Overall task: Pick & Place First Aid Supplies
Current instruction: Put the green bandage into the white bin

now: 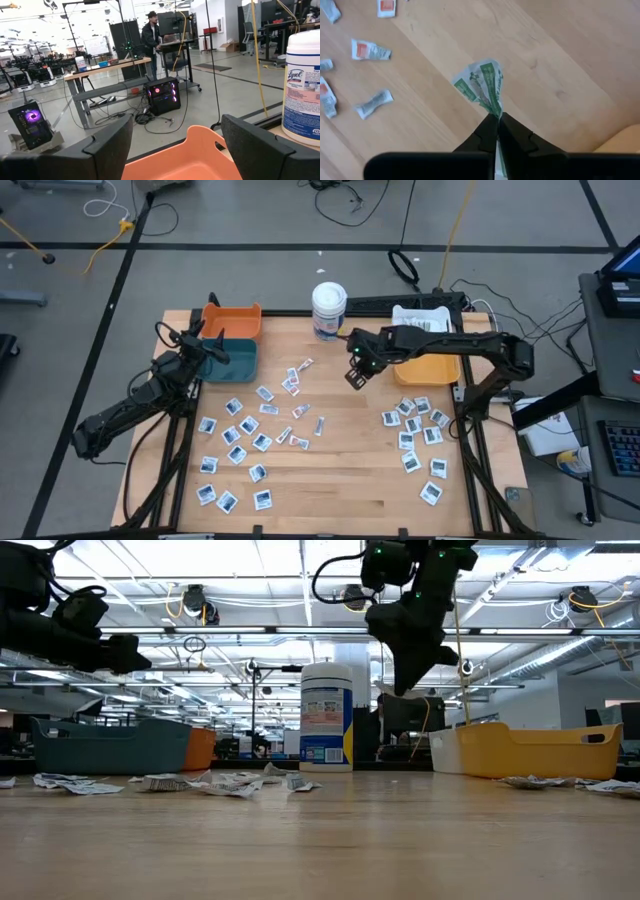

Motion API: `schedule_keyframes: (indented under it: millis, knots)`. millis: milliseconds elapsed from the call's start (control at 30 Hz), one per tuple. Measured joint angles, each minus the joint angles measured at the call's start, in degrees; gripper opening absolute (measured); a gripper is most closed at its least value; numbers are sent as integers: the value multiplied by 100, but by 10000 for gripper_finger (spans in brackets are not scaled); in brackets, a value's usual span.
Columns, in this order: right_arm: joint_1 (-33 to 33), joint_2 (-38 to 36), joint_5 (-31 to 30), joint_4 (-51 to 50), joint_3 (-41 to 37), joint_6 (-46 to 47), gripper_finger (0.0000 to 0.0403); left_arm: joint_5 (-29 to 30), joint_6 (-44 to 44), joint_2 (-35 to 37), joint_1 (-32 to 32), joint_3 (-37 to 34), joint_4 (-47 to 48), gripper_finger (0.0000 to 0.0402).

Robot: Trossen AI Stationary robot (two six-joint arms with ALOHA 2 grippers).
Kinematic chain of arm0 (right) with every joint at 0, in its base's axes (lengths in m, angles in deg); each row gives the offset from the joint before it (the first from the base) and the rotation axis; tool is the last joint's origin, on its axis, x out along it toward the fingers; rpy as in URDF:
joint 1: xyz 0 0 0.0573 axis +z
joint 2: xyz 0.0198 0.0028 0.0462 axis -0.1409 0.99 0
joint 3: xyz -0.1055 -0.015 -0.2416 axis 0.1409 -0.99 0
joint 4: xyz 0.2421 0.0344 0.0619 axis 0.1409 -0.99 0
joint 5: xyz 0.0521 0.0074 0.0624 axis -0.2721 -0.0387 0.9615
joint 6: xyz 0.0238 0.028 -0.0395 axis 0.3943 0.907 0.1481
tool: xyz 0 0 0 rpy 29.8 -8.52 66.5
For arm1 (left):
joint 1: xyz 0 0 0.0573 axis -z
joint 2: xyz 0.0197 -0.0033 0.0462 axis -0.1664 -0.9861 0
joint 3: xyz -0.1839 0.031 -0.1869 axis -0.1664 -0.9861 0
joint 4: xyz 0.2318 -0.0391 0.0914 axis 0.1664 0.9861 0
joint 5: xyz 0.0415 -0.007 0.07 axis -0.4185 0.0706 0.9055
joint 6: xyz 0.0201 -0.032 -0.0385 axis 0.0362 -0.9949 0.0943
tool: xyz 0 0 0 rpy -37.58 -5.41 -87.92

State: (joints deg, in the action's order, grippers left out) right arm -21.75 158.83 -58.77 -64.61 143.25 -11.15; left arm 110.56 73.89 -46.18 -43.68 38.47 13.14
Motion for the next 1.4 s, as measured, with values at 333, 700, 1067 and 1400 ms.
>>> schedule_keyframes:
  millis: [333,700,1067,1400]
  knots:
    - [-653,-350,-4,58,-327,-414,8,-1,0,-1,0,0,0,308]
    - [-2500,-425,-52,49,-621,-881,7,-1,0,-1,-1,0,0,308]
    - [-4119,-425,-806,41,-625,-1084,8,0,0,0,1,1,0,308]
    - [-4564,-377,-1056,288,-1017,-705,8,0,0,-1,1,0,0,308]
